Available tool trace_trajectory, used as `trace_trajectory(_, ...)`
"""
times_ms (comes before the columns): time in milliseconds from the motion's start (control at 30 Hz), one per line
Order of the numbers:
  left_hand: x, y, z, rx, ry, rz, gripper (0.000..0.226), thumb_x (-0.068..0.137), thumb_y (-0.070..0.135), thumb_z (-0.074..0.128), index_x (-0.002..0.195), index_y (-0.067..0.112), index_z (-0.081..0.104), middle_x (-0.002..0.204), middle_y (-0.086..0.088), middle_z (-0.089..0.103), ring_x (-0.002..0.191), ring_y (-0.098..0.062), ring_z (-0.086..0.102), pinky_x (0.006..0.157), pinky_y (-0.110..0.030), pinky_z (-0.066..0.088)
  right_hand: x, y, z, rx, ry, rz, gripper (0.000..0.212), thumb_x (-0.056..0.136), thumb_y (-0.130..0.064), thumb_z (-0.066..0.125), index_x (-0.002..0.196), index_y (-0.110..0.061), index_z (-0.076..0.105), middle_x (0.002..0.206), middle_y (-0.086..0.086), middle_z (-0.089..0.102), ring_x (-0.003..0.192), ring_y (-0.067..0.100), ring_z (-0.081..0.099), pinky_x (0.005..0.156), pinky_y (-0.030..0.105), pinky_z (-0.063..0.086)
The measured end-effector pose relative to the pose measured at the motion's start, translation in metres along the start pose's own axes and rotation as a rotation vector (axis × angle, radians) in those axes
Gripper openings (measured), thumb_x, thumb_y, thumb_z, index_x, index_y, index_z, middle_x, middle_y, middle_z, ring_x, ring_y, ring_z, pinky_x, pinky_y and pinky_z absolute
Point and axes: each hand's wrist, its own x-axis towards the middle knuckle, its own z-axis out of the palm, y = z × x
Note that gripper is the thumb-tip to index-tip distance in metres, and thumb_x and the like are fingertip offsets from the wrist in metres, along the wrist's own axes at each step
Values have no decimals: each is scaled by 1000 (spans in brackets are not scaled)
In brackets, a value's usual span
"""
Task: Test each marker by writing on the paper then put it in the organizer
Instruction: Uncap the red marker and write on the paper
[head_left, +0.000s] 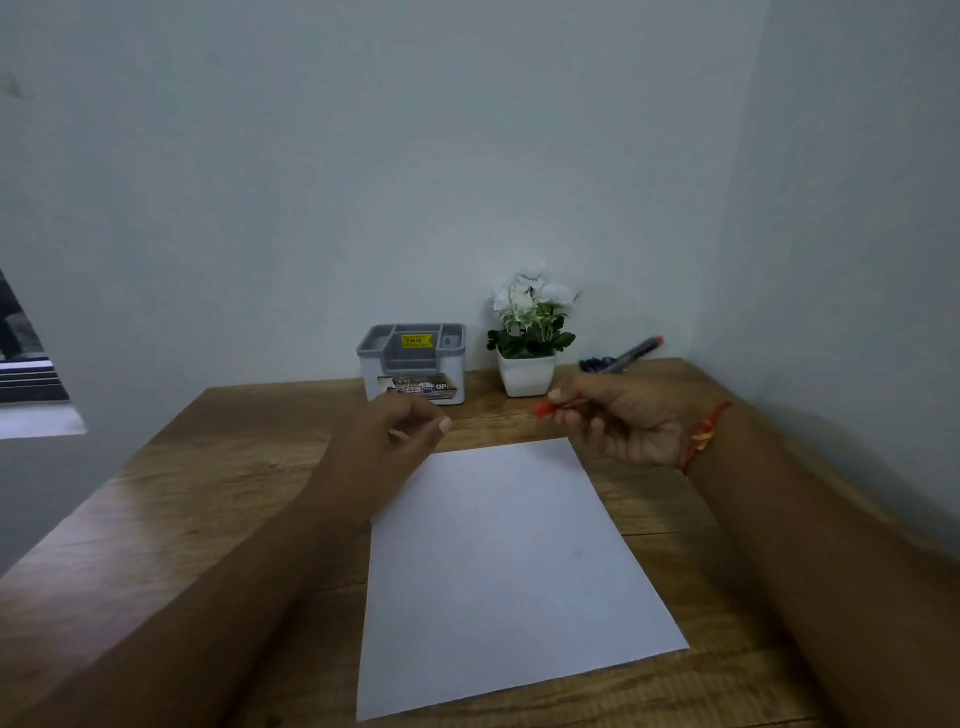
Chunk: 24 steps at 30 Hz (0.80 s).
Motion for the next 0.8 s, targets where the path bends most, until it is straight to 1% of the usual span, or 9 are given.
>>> trace_trajectory(67, 0, 3, 2, -79, -25, -28, 8, 88, 36, 62, 92, 31, 68, 90, 11, 67, 85, 0, 60, 72, -14, 47, 5, 10, 22, -68, -9, -98, 14, 90, -3, 69, 76, -6, 69, 74, 9, 72, 51, 6, 66, 39, 12, 48)
trace_trajectory(167, 0, 8, 5, -263, -63, -69, 23, 81, 39, 65, 95, 21, 69, 87, 0, 70, 82, -15, 67, 71, -31, 57, 12, 22, 50, -144, -24, -235, 12, 91, -4, 70, 84, -12, 64, 73, 8, 71, 58, 7, 67, 46, 13, 51)
trace_trajectory(233, -1, 10, 5, -353, -82, -86, 28, 78, 36, 66, 97, 15, 69, 87, -6, 72, 80, -20, 68, 68, -30, 58, 14, 28, 59, -155, -60, -267, 8, 90, -5, 72, 90, -12, 67, 83, 12, 74, 69, 10, 71, 52, 16, 55)
trace_trajectory(367, -1, 10, 3, -469, -85, -136, 19, 82, 13, 70, 97, 2, 69, 85, -16, 71, 73, -17, 68, 67, -25, 57, 11, 32, 66, -163, -82, -268, 14, 94, -13, 68, 107, -9, 70, 96, 12, 77, 85, 15, 75, 64, 21, 60)
trace_trajectory(433, 0, 10, 0, -503, -70, -168, 21, 80, 6, 72, 99, -2, 67, 88, -18, 70, 76, -15, 68, 68, -22, 56, 10, 31, 66, -143, -72, -262, 20, 97, -23, 64, 110, -11, 71, 97, 11, 78, 85, 16, 76, 67, 23, 61)
trace_trajectory(500, 1, 11, -2, -534, -44, -196, 25, 77, 2, 74, 100, -4, 65, 90, -15, 69, 78, -13, 67, 69, -20, 55, 11, 30, 65, -106, -15, -284, 23, 97, -30, 64, 105, -11, 72, 92, 12, 78, 80, 14, 76, 66, 23, 60)
trace_trajectory(600, 1, 9, -3, -539, -41, -205, 27, 76, -1, 74, 102, -1, 66, 92, -11, 69, 81, -12, 66, 72, -19, 55, 14, 31, 64, -107, 35, -311, 20, 95, -28, 67, 98, -10, 74, 86, 12, 78, 75, 13, 76, 62, 22, 60)
trace_trajectory(700, 0, 9, -1, -489, -73, -190, 25, 77, 4, 75, 101, 9, 71, 96, -9, 72, 85, -13, 68, 75, -20, 55, 16, 35, 65, -138, 1, -315, 21, 98, -22, 62, 103, -5, 73, 93, 17, 79, 81, 16, 78, 65, 23, 61)
trace_trajectory(800, 0, 9, 1, -509, -102, -193, 25, 78, 4, 73, 102, 12, 72, 96, -8, 74, 88, -14, 69, 75, -20, 55, 18, 38, 67, -150, -12, -324, 26, 100, -19, 59, 111, 2, 71, 100, 20, 78, 88, 21, 77, 67, 26, 61)
